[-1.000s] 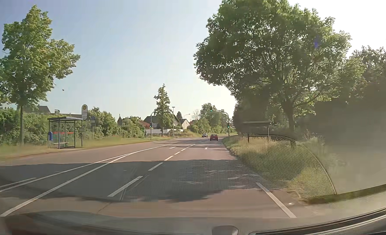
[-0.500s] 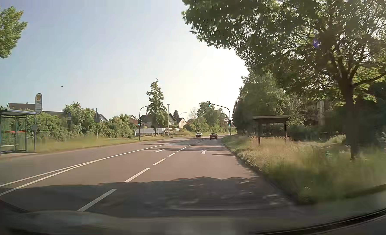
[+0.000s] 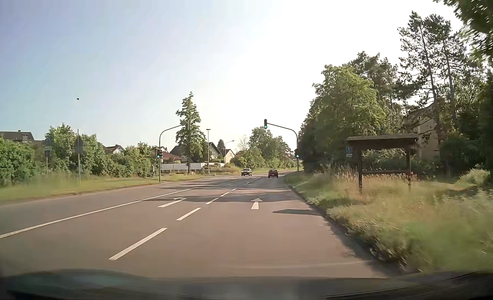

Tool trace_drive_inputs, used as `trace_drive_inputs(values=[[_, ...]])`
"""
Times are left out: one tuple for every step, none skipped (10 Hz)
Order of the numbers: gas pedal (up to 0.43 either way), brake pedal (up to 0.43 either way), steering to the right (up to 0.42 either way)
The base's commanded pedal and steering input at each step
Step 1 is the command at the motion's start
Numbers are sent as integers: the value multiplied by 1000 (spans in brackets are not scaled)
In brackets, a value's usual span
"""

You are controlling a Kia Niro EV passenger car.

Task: Follow the waypoints while adhering to traffic rules and regulations

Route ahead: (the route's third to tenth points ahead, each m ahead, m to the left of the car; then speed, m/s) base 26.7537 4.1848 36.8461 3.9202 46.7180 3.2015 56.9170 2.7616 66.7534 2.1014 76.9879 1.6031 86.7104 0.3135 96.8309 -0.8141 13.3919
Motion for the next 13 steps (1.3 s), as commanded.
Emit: trace_drive_inputs(values=[[39,30,3],[39,30,3],[39,30,3],[39,30,3],[39,24,3],[39,30,3],[39,24,3],[39,30,3],[39,30,3],[39,30,4],[39,30,4],[39,30,3],[39,24,4]])
